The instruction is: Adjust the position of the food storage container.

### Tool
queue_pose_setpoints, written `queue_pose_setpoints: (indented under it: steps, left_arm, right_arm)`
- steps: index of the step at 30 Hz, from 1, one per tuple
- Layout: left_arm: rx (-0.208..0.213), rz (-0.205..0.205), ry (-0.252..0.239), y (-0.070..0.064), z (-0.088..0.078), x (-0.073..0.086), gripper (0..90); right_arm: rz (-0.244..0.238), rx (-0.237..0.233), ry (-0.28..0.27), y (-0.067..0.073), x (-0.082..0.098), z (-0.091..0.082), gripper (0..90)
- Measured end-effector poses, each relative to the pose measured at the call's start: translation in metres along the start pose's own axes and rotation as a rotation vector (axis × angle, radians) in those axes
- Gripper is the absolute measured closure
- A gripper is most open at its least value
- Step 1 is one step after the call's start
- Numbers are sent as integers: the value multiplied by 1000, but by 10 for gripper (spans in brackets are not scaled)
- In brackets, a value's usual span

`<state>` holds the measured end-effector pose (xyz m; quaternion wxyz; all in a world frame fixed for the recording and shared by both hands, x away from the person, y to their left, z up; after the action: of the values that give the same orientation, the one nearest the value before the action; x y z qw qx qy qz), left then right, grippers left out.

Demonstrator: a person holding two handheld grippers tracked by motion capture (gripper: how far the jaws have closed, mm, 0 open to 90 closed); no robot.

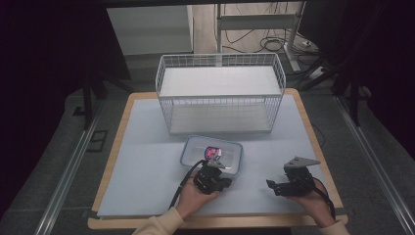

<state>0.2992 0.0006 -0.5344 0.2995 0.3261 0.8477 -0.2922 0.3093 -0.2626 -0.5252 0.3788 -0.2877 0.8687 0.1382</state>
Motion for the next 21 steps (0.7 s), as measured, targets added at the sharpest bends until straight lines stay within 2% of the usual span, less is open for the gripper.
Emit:
queue_pose_setpoints:
  steps: [2, 13, 17, 21]
  left_arm:
    - [-5, -12, -9, 1, 3, -3, 900]
    - [-21, -8, -23, -1, 15, -14, 900]
    - [-1, -7, -26, -6, 11, -11, 897]
    - [27, 11, -26, -13, -4, 0, 894]
  right_arm:
    - [-1, 0, 1, 0, 0, 0, 159]
    - [0, 1, 5, 0, 1, 1, 159]
    - [4, 0, 4, 0, 1, 0, 159]
    - [8, 0, -7, 0, 0, 0, 159]
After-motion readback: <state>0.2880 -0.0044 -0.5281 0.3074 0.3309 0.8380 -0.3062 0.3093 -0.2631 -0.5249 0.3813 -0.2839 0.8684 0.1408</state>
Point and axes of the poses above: each handheld gripper's, and its own axes: z roughly forward along the jaws, x roughly out of its underside, y roughly to its left, the point moved 3 cm from there along z, roughly forward along the jaws, and after that the axes turned 5 degrees about -y, right-handed, at the moved point
